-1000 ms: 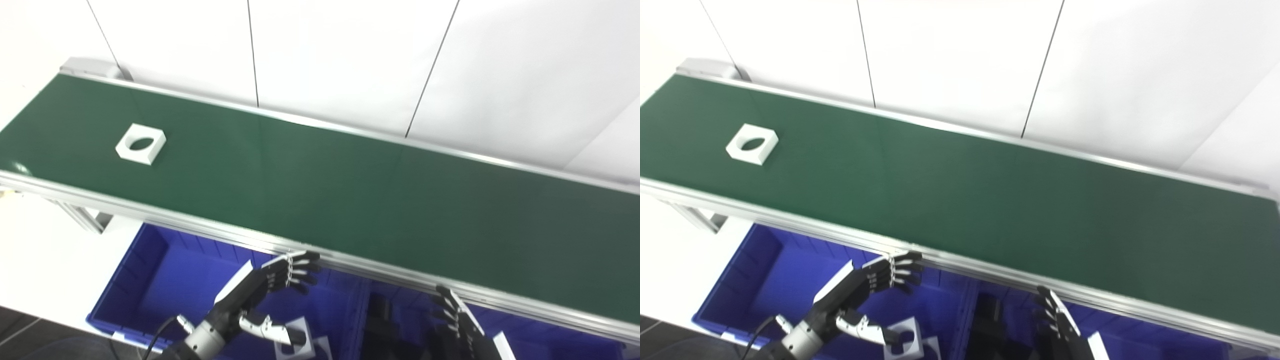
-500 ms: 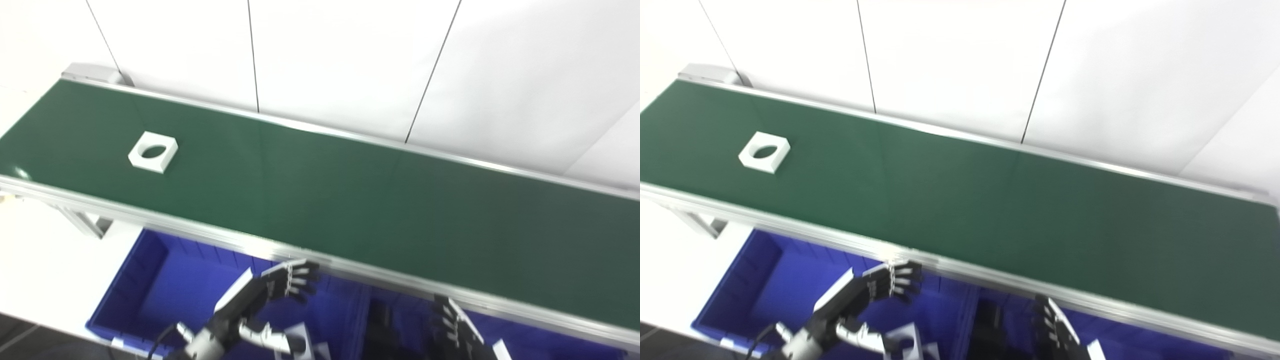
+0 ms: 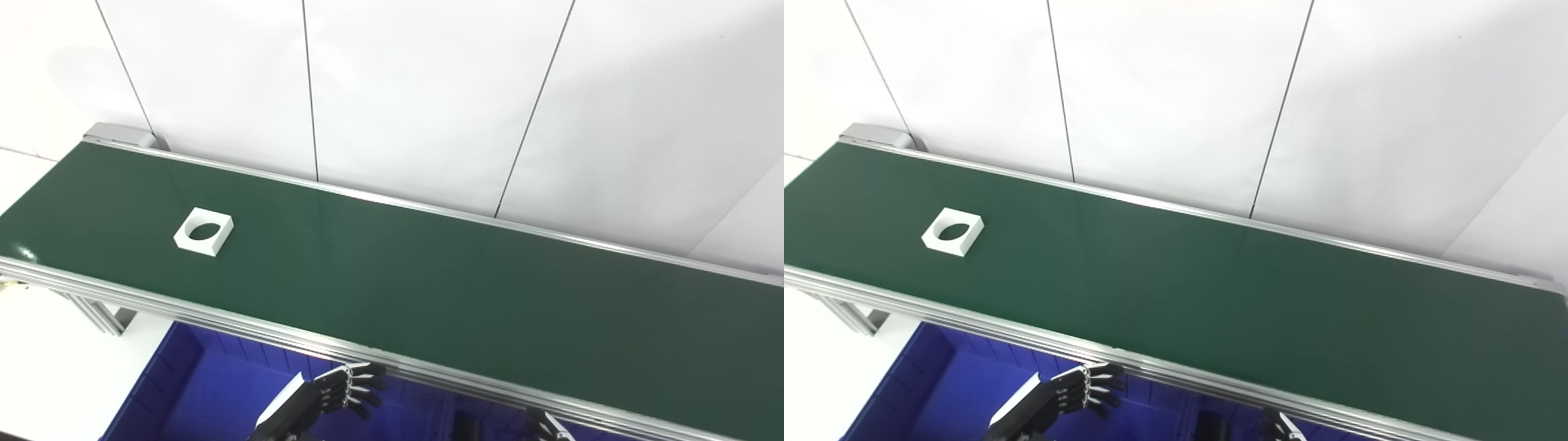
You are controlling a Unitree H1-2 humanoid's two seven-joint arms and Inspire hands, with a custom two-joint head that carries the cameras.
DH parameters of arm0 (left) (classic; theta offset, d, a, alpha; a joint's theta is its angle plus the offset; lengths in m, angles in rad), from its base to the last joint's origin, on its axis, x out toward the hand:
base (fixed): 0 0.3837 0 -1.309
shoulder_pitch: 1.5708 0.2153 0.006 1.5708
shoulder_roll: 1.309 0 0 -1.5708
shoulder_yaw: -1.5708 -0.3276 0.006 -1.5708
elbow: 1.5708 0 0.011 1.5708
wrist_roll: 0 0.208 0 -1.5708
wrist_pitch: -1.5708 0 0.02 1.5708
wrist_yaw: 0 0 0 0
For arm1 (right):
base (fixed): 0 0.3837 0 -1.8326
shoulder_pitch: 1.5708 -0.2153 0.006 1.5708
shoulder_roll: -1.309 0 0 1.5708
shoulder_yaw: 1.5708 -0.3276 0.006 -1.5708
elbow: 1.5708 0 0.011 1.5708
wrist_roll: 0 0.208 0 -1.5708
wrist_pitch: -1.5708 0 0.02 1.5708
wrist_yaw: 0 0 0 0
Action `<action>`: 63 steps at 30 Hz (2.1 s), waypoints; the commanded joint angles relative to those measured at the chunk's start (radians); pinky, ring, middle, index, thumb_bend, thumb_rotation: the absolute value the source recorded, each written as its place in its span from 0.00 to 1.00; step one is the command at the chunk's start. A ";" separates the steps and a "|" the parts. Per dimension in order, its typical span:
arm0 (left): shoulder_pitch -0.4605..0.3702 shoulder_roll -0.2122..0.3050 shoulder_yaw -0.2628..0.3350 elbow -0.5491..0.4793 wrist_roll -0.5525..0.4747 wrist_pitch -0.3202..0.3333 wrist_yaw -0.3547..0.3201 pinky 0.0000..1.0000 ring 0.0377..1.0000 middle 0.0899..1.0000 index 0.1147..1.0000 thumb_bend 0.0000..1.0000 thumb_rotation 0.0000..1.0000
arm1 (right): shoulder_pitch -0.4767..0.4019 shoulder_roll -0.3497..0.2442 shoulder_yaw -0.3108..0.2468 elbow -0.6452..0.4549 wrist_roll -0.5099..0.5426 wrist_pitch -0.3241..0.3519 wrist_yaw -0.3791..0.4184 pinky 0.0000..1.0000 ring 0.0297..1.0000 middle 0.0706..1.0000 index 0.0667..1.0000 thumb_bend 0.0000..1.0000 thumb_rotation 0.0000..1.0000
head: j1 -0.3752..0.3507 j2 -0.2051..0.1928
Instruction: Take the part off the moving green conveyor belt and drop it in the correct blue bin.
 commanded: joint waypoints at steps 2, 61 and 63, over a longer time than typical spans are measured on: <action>-0.010 -0.006 0.010 -0.004 -0.022 -0.041 -0.020 0.61 0.69 0.75 0.80 0.93 0.23 | -0.005 0.006 -0.001 -0.010 0.003 -0.067 -0.018 0.69 0.80 0.85 0.89 0.96 0.02 | 0.000 -0.002; -0.656 0.374 0.105 0.119 0.311 -0.017 0.059 0.85 0.89 0.89 0.88 0.88 0.40 | -0.043 0.015 -0.013 0.045 0.025 -0.156 -0.045 0.64 0.74 0.80 0.86 0.99 0.03 | -0.095 0.046; -0.679 0.380 0.092 0.158 0.340 -0.011 0.071 0.85 0.89 0.90 0.88 0.89 0.38 | -0.043 0.013 -0.014 0.045 0.022 -0.159 -0.046 0.64 0.74 0.80 0.86 0.99 0.04 | -0.092 0.047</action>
